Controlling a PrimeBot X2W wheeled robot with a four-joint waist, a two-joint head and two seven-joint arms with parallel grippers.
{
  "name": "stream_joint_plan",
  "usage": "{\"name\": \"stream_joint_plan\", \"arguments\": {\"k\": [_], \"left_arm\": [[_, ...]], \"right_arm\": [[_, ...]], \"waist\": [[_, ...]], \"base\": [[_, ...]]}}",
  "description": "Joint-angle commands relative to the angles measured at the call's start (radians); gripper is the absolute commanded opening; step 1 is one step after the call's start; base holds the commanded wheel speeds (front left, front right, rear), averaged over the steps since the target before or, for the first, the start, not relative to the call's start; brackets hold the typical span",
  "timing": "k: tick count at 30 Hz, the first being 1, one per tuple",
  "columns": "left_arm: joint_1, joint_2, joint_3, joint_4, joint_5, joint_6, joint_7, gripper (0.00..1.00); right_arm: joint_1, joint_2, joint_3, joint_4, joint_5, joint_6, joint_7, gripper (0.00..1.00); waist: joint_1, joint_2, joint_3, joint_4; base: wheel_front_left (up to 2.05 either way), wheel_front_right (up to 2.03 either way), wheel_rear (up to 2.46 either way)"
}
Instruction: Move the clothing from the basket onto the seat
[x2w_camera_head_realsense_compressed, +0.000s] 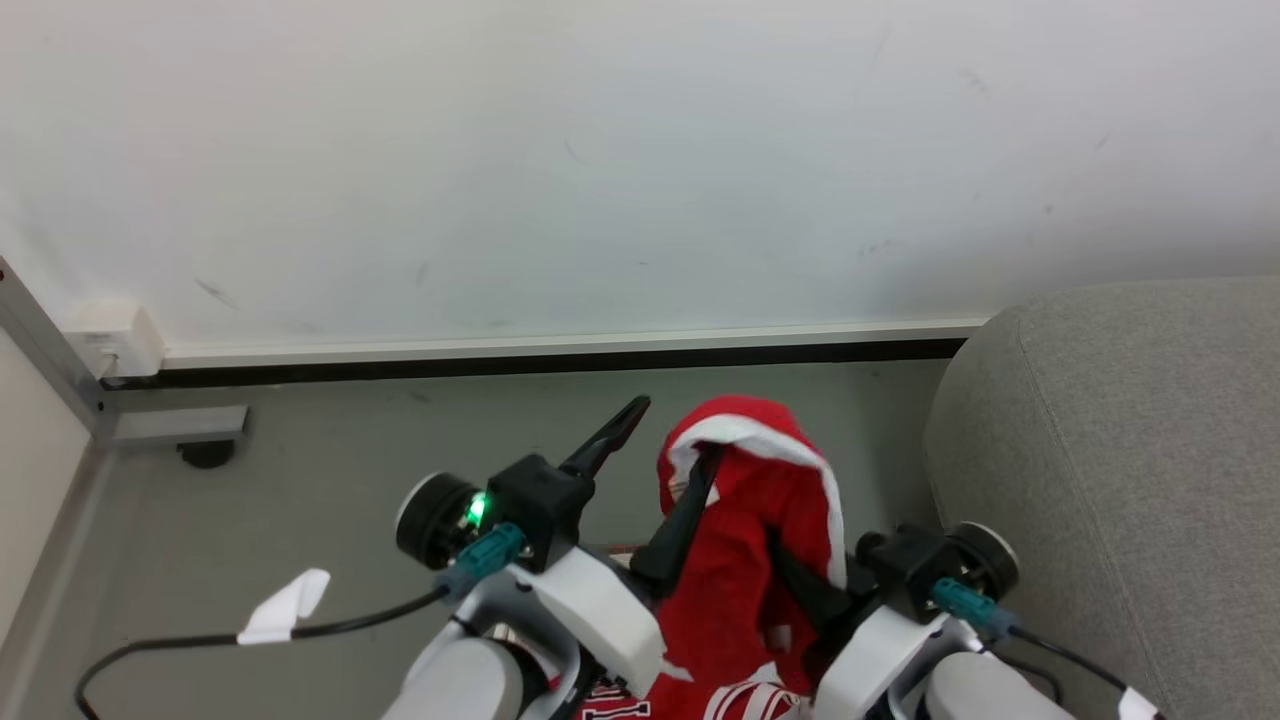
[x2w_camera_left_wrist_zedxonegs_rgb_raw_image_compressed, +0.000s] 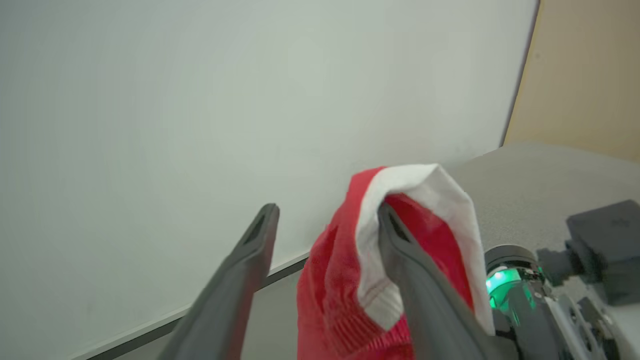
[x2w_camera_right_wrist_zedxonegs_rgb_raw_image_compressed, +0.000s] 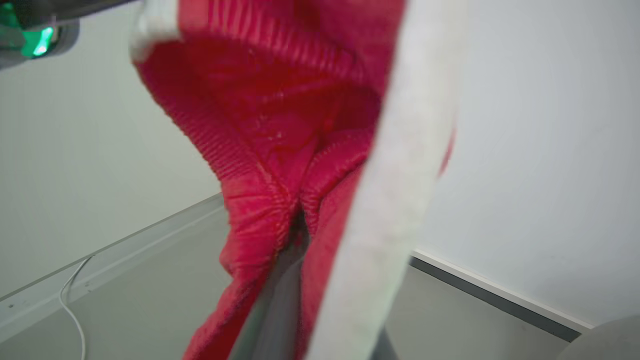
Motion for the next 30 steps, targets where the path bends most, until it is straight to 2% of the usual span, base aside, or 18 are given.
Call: {"name": "stream_joint_plan", "arguments": {"k": [1,6,13,23,30], "left_arm": [[0.019,0.005,0.001,0.015,0.012,0.003,-0.014,1.00],[0.043,0.006,-0.013,0.072,0.009,0.001,-0.053,1.00],[0.061,0.004,-0.028,0.114,0.004,0.001,-0.079,1.00],[0.063,-0.006,-0.059,0.145,0.006,0.000,-0.104,1.00],[0.060,-0.018,-0.090,0.156,0.012,-0.006,-0.127,1.00]], "right_arm": [[0.012,-0.018,-0.012,-0.002,0.001,-0.002,0.001,0.00],[0.013,-0.047,-0.074,-0.022,0.005,-0.002,0.001,0.00],[0.027,-0.078,-0.153,-0.064,-0.010,-0.002,0.001,0.00],[0.081,-0.146,-0.257,-0.136,-0.035,-0.002,0.001,0.00],[0.124,-0.170,-0.314,-0.210,-0.052,-0.002,0.001,0.00]], "waist": [[-0.0001,-0.0001,-0.001,-0.001],[-0.0001,-0.0001,-0.003,-0.017],[-0.0001,-0.0001,0.002,-0.081],[-0.0001,-0.0001,0.022,-0.225],[-0.0001,-0.0001,0.055,-0.331]], "base": [[0.00,0.00,0.00],[0.00,0.00,0.00],[0.00,0.00,0.00],[0.00,0.00,0.00],[0.00,0.00,0.00]]}}
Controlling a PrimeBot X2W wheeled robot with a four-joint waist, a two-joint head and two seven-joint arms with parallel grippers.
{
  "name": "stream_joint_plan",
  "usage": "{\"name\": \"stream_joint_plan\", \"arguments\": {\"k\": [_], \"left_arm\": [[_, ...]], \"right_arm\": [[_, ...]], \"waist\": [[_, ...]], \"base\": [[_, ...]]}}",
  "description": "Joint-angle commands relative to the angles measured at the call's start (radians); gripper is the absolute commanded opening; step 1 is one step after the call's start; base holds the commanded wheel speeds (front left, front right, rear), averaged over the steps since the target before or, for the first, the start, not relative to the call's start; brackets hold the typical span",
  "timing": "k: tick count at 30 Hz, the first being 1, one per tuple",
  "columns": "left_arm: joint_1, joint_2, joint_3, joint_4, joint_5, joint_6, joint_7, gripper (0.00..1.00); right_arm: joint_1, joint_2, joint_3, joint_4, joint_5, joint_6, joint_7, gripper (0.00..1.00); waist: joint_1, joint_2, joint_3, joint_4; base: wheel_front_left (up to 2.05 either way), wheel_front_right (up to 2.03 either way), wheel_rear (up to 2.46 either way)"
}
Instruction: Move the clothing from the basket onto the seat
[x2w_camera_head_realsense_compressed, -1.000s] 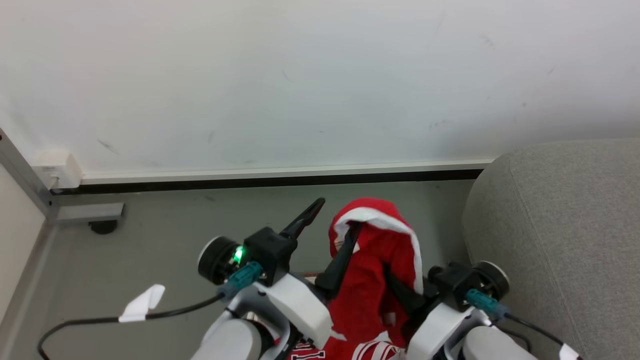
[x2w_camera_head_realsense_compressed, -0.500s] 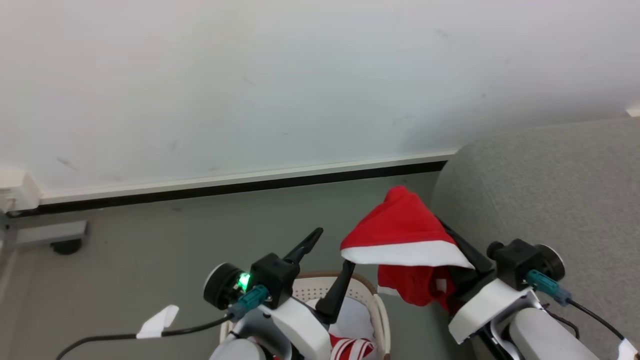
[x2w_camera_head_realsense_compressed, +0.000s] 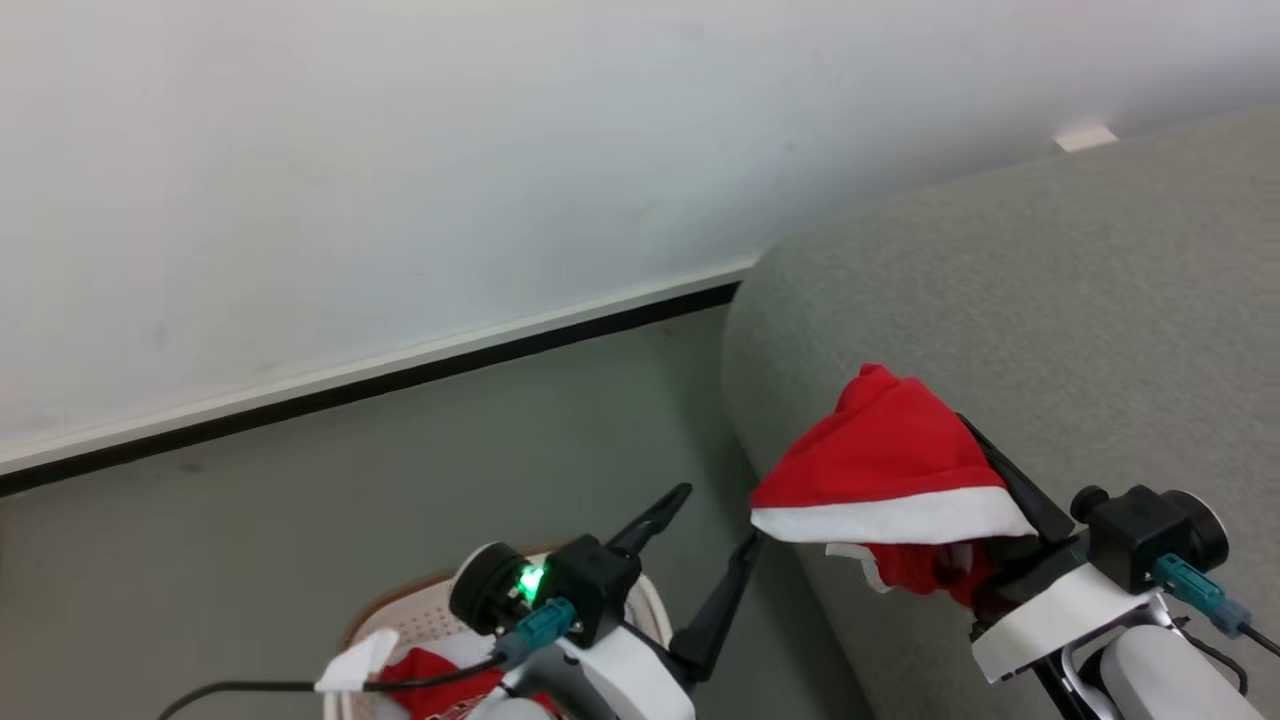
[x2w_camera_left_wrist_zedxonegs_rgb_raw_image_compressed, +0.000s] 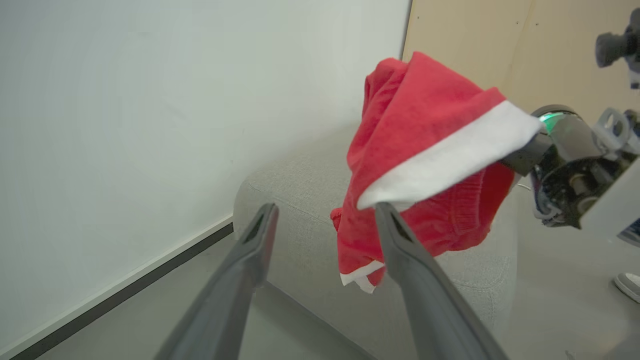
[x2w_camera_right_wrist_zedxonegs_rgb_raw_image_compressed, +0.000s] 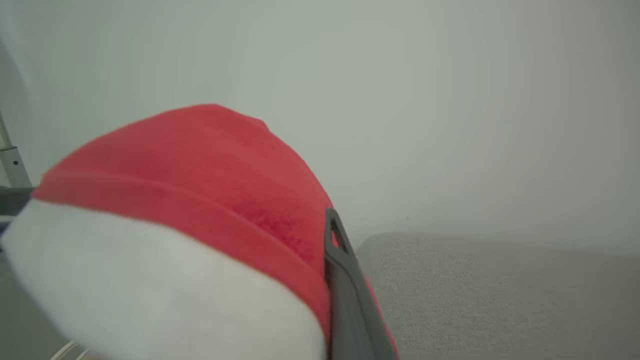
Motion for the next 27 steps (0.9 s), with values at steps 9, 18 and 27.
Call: {"name": "stream_joint_plan", "arguments": {"k": [9,18,27], "left_arm": [[-0.052,0.017,-0.019,-0.019,0.025,-0.013,0.002,1.00],[-0.228,0.088,-0.005,-0.098,0.075,-0.059,0.074,1.00],[-0.417,0.124,0.029,-0.174,0.088,-0.086,0.099,1.00]], "right_arm": [[0.037,0.021,-0.108,-0.108,0.002,-0.002,0.001,0.00],[-0.199,0.012,-0.251,-0.140,0.024,-0.002,0.001,0.00],[-0.584,-0.123,-0.522,-0.004,-0.064,-0.002,0.090,0.00]], "waist": [[-0.0001,-0.0001,0.157,-0.093],[-0.0001,-0.0001,0.471,-0.035],[-0.0001,-0.0001,0.717,0.059]], "base": [[0.00,0.00,0.00],[0.00,0.00,0.00],[0.00,0.00,0.00]]}}
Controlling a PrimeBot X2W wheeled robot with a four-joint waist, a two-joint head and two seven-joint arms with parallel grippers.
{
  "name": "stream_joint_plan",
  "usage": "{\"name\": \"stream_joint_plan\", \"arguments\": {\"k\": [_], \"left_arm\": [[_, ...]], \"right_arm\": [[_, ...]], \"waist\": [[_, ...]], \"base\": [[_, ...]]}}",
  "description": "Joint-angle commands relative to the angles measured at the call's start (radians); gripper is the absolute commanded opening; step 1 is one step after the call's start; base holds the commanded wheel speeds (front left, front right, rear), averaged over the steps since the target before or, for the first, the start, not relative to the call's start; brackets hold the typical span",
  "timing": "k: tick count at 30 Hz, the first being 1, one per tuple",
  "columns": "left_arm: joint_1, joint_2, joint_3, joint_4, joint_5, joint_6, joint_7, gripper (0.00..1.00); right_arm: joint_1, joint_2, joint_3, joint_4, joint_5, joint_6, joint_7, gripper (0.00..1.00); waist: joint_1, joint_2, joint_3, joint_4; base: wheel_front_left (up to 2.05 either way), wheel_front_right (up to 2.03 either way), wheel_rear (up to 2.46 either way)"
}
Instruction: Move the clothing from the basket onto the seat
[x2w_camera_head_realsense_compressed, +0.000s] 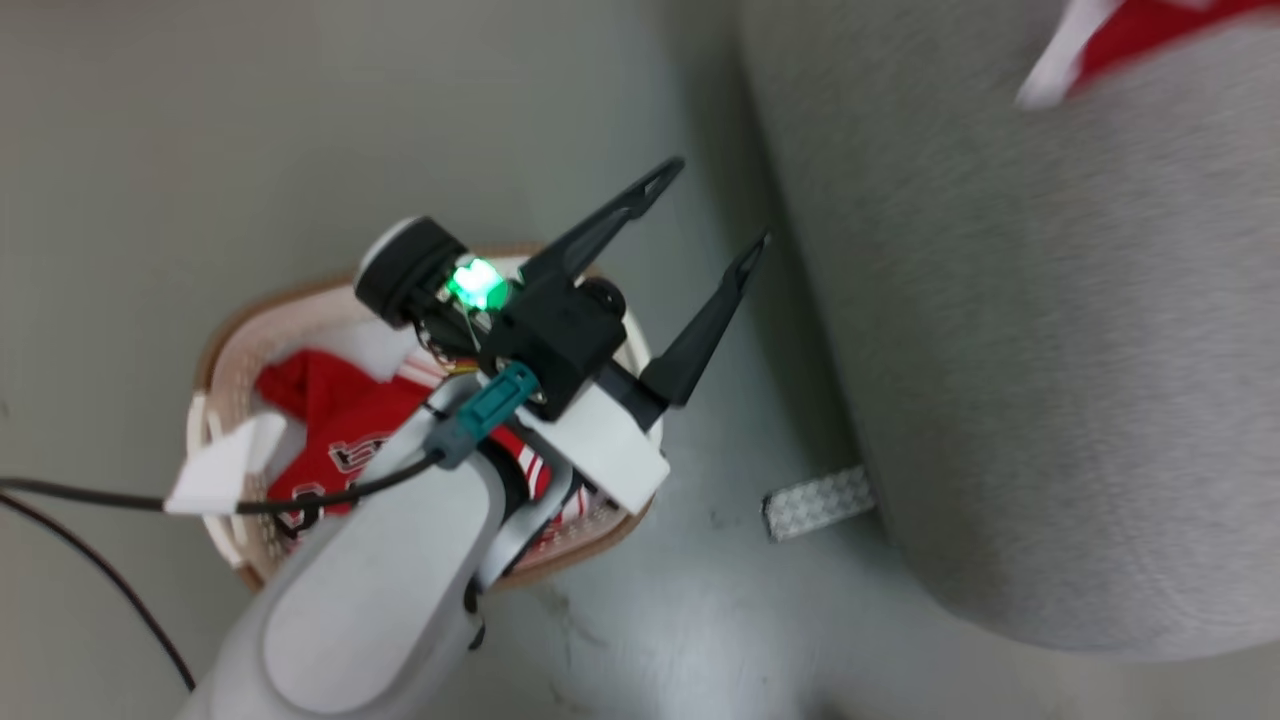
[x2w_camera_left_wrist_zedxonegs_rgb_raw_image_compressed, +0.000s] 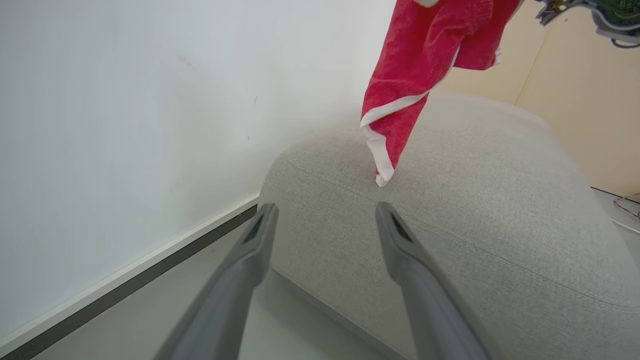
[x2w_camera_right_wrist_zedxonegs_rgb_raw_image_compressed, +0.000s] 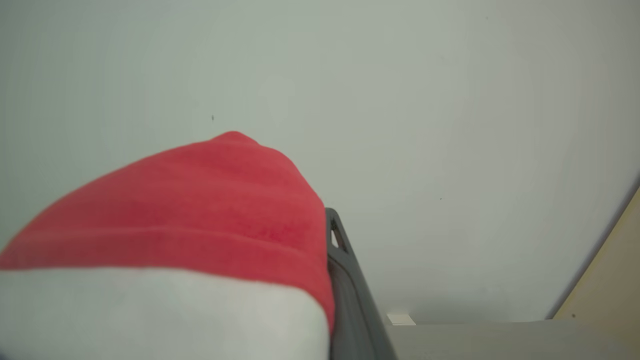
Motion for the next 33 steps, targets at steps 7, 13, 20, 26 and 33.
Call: {"name": "stream_joint_plan", "arguments": {"k": [7,13,20,26,33], "left_arm": [[-0.030,0.012,0.016,-0.023,-0.014,0.002,-0.016,1.00],[0.028,0.019,0.020,-0.007,-0.030,0.022,-0.043,1.00],[0.113,0.070,0.040,0.014,-0.049,0.039,-0.070,1.00],[0.179,0.085,0.073,0.031,-0.081,0.073,-0.110,1.00],[0.285,0.060,0.103,0.085,-0.134,0.116,-0.191,1.00]], "right_arm": [[-0.152,-0.110,-0.257,0.216,-0.190,-0.002,0.027,0.00],[-0.088,-0.036,-0.489,0.418,-0.398,-0.002,-0.038,0.08],[0.009,0.135,-0.574,0.486,-0.492,-0.002,-0.084,1.00],[0.205,0.243,-0.494,0.282,-0.443,-0.002,-0.085,1.00],[0.453,0.296,-0.395,0.082,-0.395,-0.002,-0.086,1.00]], "waist": [[-0.0004,0.0000,0.199,0.125],[-0.0004,0.0000,0.204,0.149],[-0.0004,0.0000,0.149,0.124],[-0.0004,0.0000,0.022,0.106],[-0.0004,0.0000,-0.174,0.121]], "base": [[0.00,0.00,0.00],[0.00,0.00,0.00],[0.00,0.00,0.00],[0.00,0.00,0.00],[0.00,0.00,0.00]]}}
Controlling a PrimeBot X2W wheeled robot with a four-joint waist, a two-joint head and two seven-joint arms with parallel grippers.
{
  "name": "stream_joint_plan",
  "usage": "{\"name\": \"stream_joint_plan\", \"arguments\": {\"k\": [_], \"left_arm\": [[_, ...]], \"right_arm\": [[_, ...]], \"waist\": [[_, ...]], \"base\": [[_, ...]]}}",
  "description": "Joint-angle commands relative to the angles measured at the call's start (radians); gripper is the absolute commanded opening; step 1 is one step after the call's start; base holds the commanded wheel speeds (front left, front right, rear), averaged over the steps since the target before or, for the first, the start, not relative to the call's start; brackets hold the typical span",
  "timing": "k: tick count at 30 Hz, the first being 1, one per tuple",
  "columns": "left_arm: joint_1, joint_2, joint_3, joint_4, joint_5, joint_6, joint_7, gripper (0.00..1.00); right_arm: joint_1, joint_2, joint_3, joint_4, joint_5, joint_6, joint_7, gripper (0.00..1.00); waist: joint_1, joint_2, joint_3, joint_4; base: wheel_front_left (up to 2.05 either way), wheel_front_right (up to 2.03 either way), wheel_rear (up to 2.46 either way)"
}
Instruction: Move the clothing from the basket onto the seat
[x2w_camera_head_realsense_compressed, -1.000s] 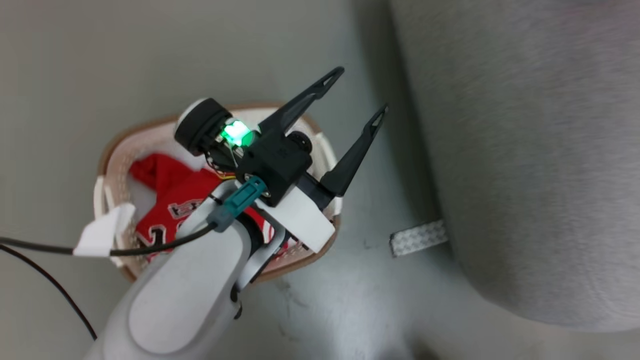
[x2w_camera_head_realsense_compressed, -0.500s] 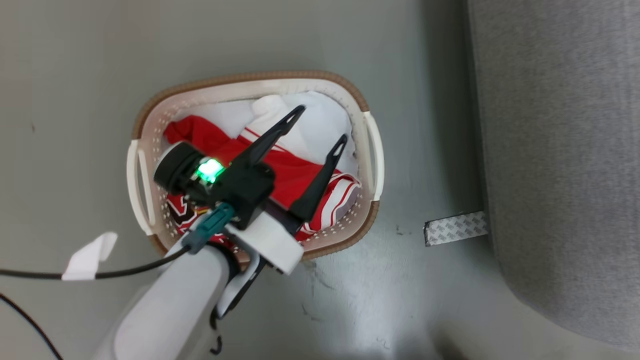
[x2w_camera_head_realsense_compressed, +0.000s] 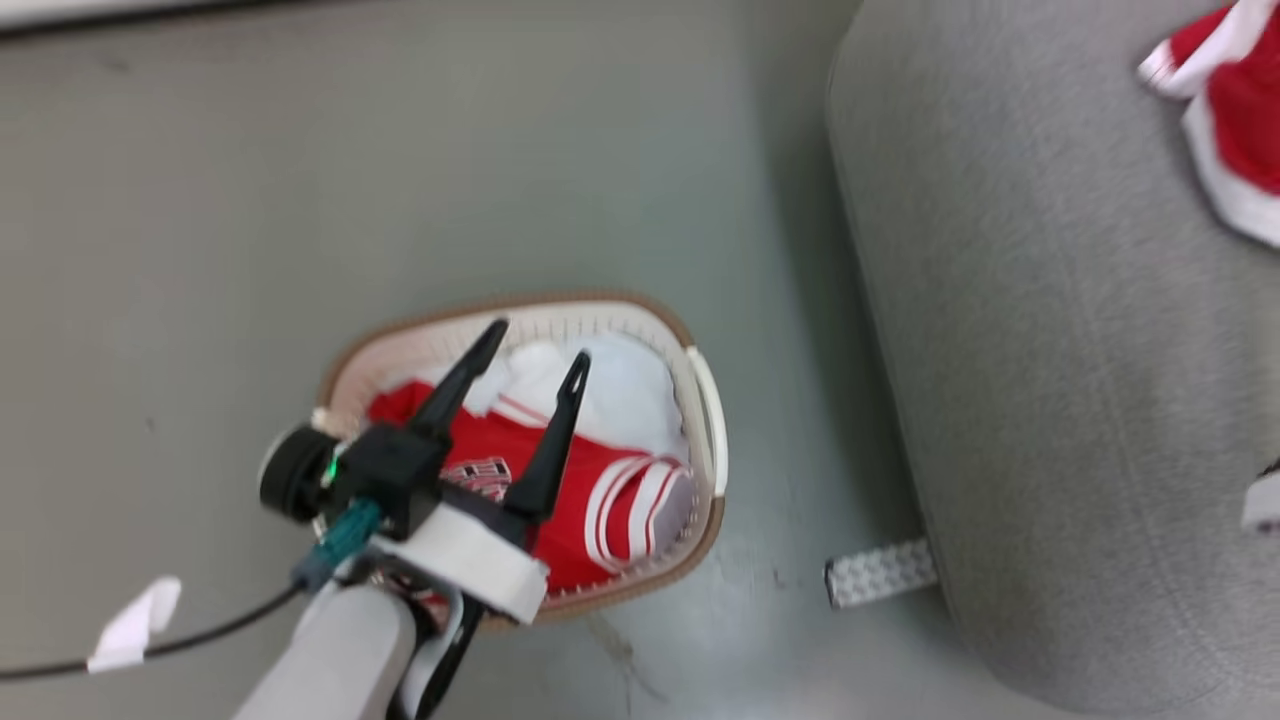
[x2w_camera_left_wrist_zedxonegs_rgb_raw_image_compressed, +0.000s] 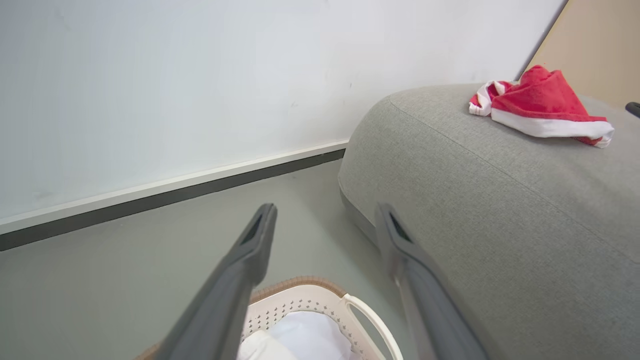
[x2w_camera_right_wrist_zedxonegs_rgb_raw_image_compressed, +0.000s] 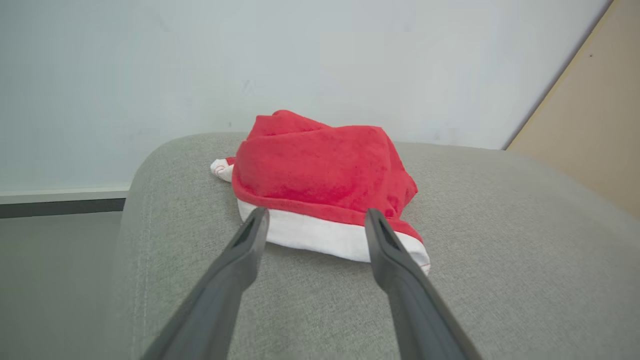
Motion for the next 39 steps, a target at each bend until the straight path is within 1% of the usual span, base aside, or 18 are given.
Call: {"name": "stream_joint_plan", "arguments": {"k": [1,6,8,11,16,22,27,32,39], "left_arm": [[0.031,-0.005,0.006,0.009,-0.018,0.007,-0.019,1.00],[0.127,-0.024,0.035,0.069,-0.053,0.032,-0.083,1.00],[0.171,-0.040,0.048,0.093,-0.067,0.043,-0.097,1.00],[0.236,-0.059,0.075,0.117,-0.082,0.056,-0.108,1.00],[0.348,-0.090,0.148,0.101,-0.053,0.072,-0.108,1.00],[0.452,-0.117,0.230,0.091,-0.008,0.052,-0.108,1.00],[0.488,-0.143,0.283,0.092,0.024,0.016,-0.108,1.00],[0.499,-0.170,0.322,0.098,0.063,-0.014,-0.108,1.00],[0.509,-0.200,0.356,0.101,0.094,-0.043,-0.108,1.00]], "right_arm": [[0.045,0.005,0.013,-0.026,0.009,-0.002,-0.003,1.00],[0.184,0.025,0.083,-0.123,0.034,-0.002,-0.001,1.00],[0.250,0.033,0.137,-0.135,0.039,-0.002,-0.001,1.00],[0.321,0.033,0.191,-0.159,0.034,-0.002,-0.001,1.00],[0.420,0.038,0.259,-0.163,0.085,-0.002,-0.001,1.00],[0.481,0.039,0.321,-0.152,0.121,-0.002,-0.001,1.00],[0.503,0.040,0.340,-0.136,0.130,-0.002,-0.002,1.00],[0.521,0.039,0.373,-0.114,0.144,-0.003,-0.001,1.00],[0.523,0.039,0.390,-0.101,0.155,-0.002,-0.002,1.00]], "waist": [[0.0001,0.0000,-0.116,0.012],[0.0001,0.0000,-0.256,0.048],[0.0001,0.0000,-0.317,0.070],[0.0001,0.0000,-0.394,0.104],[0.0001,0.0000,-0.486,0.162],[0.0001,0.0000,-0.541,0.217],[0.0001,0.0000,-0.564,0.248],[0.0001,0.0000,-0.580,0.255],[0.0001,0.0000,-0.586,0.250]], "base": [[0.00,0.00,0.00],[0.00,0.00,0.00],[0.00,0.00,0.00],[0.00,0.00,0.00],[0.00,0.00,0.00],[0.00,0.00,0.00],[0.00,0.00,0.00],[0.00,0.00,0.00],[0.00,0.00,0.00]]}}
